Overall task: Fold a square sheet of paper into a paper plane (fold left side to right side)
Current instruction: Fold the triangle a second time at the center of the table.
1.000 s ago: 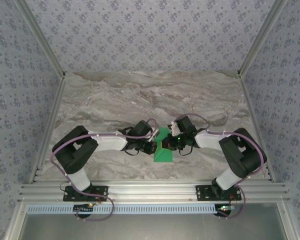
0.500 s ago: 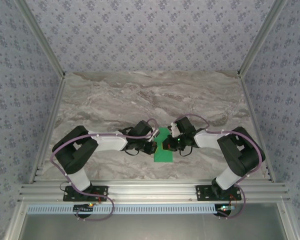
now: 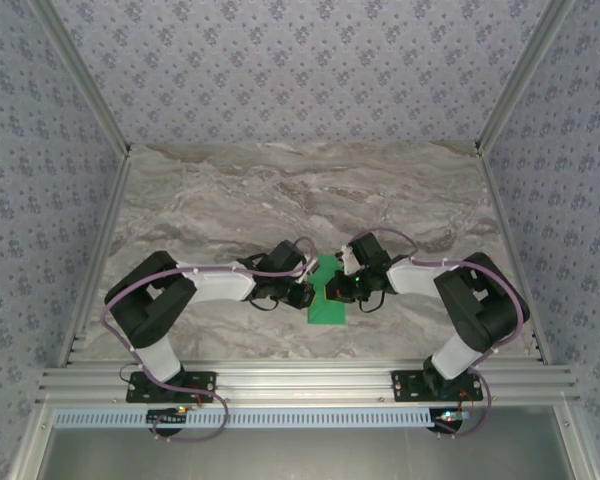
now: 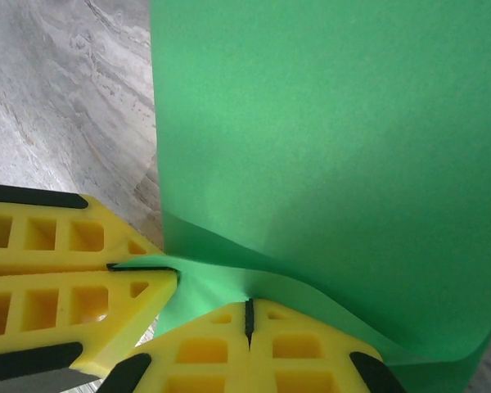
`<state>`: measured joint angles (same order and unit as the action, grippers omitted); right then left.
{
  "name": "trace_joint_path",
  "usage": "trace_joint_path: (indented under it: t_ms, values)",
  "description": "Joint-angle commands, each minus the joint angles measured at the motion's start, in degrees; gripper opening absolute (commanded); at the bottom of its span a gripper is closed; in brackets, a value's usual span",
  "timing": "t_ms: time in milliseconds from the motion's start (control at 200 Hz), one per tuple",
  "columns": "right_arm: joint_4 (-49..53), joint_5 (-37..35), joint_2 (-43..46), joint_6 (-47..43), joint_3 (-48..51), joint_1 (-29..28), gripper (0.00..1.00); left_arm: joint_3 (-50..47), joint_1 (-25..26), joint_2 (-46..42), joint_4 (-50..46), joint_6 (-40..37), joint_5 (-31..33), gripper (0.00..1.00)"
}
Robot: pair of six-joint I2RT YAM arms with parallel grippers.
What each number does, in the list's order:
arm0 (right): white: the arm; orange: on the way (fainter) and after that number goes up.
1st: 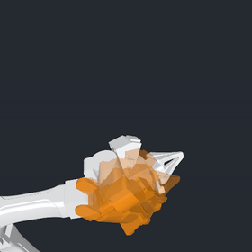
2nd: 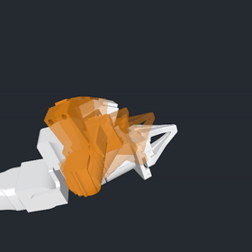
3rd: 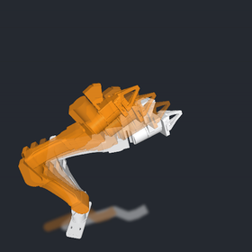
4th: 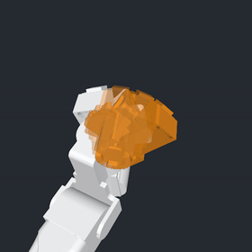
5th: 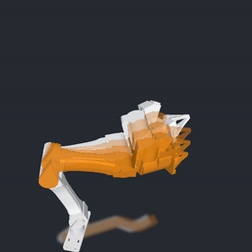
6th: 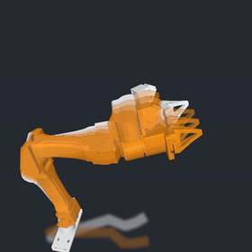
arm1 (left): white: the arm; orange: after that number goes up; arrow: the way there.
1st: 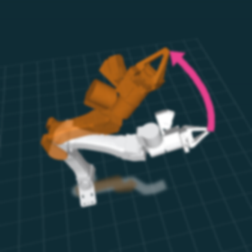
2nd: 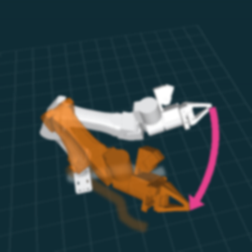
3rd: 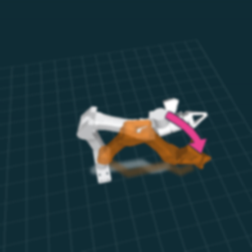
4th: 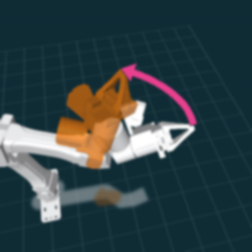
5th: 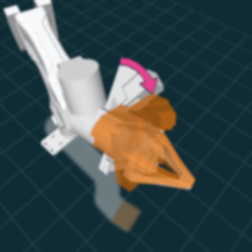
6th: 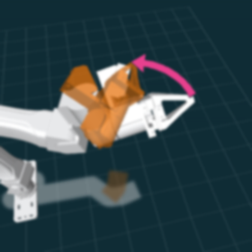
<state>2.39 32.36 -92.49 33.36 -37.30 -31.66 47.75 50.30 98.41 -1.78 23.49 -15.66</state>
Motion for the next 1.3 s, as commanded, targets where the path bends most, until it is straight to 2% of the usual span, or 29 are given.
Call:
trace_joint_path:
  t_ms: [0, 130, 285, 390, 565, 924, 1299]
  values:
    - [6.5, -4.6, -2.4, -1.3, 0.6, -0.1, 0.02, 1.3, -0.2, -4.3, -3.8, 0.3, 2.6, 0.13]
    - [6.3, -4.5, -2.5, -1.1, 0.5, -0.1, 0.02, 0.6, -0.2, -8.9, -5.4, 1.1, 1.7, 0.20]
    - [6.0, -4.3, -2.4, -1.0, 0.5, -0.2, 0.02, -2.5, 0.0, -12.7, -2.2, 4.3, -4.4, 0.21]
    - [5.9, -4.3, -2.4, -0.9, 0.4, -0.2, 0.02, -4.3, 1.0, -13.0, 2.5, 7.5, -9.8, 0.20]
    - [6.2, -4.3, -2.3, -1.0, 0.2, -0.2, 0.02, -5.3, 3.4, -11.0, 8.1, 11.3, -13.5, 0.20]
    - [6.8, -4.6, -2.2, -1.2, 0.1, -0.3, 0.02, -3.1, 4.6, -2.7, 7.8, 11.4, -13.4, 0.19]
    - [7.3, -4.7, -2.3, -1.5, -0.1, -0.2, 0.02, -4.5, 4.6, -1.5, 7.3, 11.6, -10.8, 0.17]
